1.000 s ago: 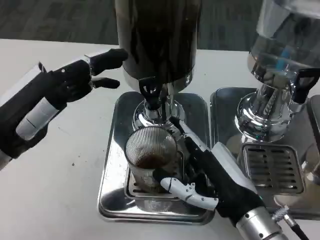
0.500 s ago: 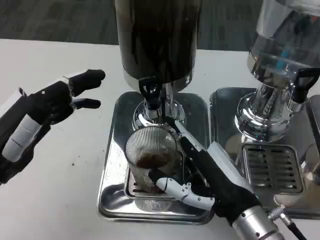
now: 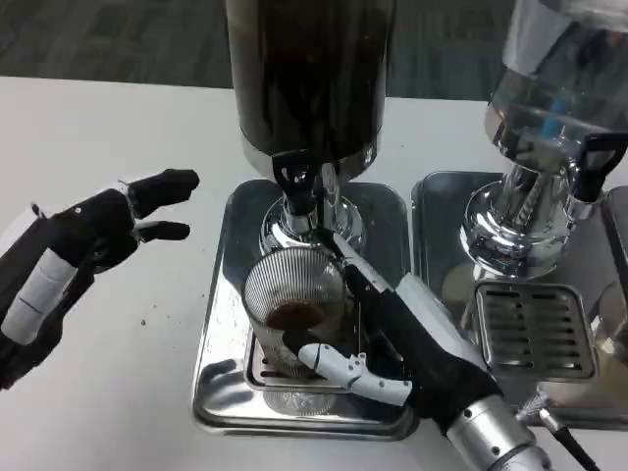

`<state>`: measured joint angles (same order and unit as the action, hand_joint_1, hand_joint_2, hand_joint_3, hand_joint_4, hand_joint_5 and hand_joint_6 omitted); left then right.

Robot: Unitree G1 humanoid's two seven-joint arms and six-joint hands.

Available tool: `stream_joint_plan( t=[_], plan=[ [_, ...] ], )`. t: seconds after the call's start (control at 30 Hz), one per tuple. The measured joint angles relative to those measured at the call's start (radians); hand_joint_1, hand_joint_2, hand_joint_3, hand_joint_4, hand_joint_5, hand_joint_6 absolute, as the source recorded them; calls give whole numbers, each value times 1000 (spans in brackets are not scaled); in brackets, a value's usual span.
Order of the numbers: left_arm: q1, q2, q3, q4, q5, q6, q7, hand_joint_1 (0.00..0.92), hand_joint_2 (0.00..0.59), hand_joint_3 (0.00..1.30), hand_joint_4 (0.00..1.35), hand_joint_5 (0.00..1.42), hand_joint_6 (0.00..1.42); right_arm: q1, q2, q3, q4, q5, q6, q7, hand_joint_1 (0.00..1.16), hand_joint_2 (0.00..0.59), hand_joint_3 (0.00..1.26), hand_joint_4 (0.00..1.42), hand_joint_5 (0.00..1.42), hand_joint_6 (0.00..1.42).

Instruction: Grasp the cup under the faucet to collect the drink, then remove the cup.

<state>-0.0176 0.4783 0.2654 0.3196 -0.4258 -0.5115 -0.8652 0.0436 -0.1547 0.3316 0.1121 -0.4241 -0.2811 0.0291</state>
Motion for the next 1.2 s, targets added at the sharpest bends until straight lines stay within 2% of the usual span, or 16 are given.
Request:
stream_joint_plan(
  t=[0.57, 0.7, 0.83, 1.03, 1.2],
  plan=[
    [10, 0, 1, 6, 3, 2, 5, 0, 123, 308, 169, 116, 270, -35, -8, 14, 49, 20, 2, 16, 382, 208, 0, 0, 0, 0],
    [10, 0, 2, 10, 4, 2, 6, 0, 124, 318, 182, 118, 270, -44, -10, 20, 61, 16, 1, 16, 417, 205, 0, 0, 0, 0],
    [10, 1, 8, 15, 4, 2, 6, 0, 127, 329, 184, 127, 270, -50, -10, 28, 69, 15, 0, 15, 520, 207, 0, 0, 0, 0],
    [10, 4, 9, 17, 6, 2, 6, 0, 131, 331, 191, 129, 270, -50, -9, 30, 69, -15, 0, -8, 553, 204, 0, 0, 0, 13],
    [10, 14, 9, 23, 10, 2, 6, 0, 131, 338, 203, 138, 274, -46, -2, 30, 69, -24, 1, -35, 554, 200, 0, 0, 0, 97]
  ],
)
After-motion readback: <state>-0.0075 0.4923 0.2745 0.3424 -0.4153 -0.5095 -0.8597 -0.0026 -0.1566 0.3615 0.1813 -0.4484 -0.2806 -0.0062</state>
